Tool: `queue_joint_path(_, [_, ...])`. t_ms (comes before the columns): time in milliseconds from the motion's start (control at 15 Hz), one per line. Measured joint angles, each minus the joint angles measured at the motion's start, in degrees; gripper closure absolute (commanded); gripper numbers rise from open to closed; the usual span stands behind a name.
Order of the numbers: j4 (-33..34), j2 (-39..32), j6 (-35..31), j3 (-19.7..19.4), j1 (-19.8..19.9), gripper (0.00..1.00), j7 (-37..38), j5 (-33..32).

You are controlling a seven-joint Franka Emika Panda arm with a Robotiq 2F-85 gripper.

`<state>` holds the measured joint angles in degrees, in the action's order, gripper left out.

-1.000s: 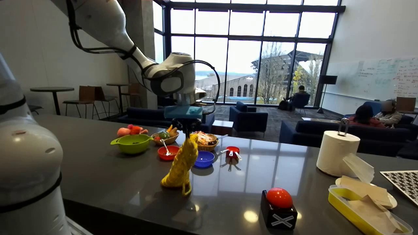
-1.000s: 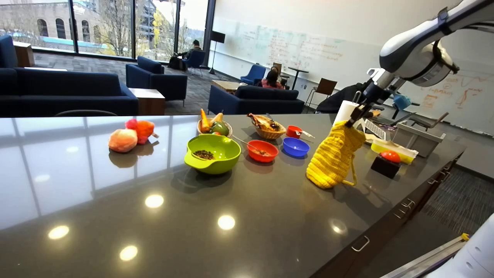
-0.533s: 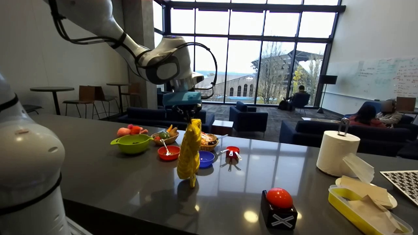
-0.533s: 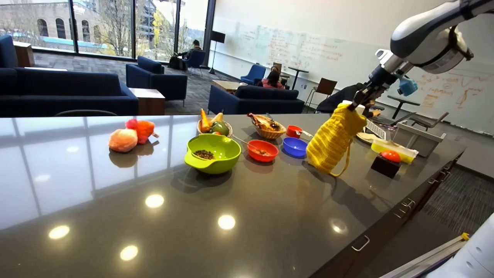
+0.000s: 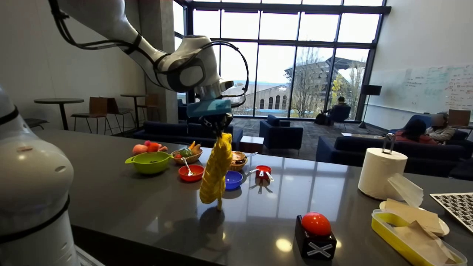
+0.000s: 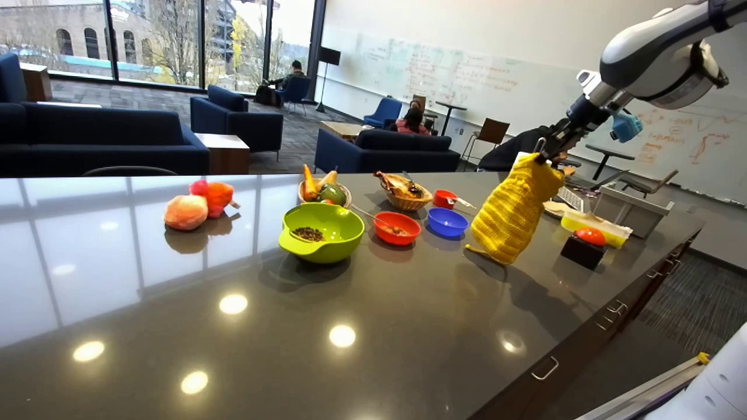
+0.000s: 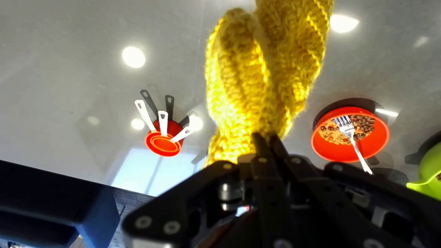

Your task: Flip the yellow cloth.

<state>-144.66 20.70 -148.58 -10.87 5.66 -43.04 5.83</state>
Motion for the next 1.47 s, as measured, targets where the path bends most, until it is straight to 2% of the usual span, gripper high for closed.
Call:
queue_joint_path(200, [-0.19, -0.35, -2.37, -0.25, 0.43, 0.99, 2.8, -3.4])
queue_joint_path(400, [-1.06, -1.04, -7.43, -0.23, 1.24, 0.99, 7.16, -7.94])
queue_joint_path(733, [-2.46, -3.98, -13.33, 0.28, 5.07, 0.99, 15.86, -19.7])
queue_joint_path(1067, [-2.39, -6.96, -14.84, 1.69, 9.44, 0.99, 24.38, -30.56])
queue_joint_path(1467, [-2.58, -7.58, -14.75, 3.74, 10.43, 0.99, 30.94, -37.18])
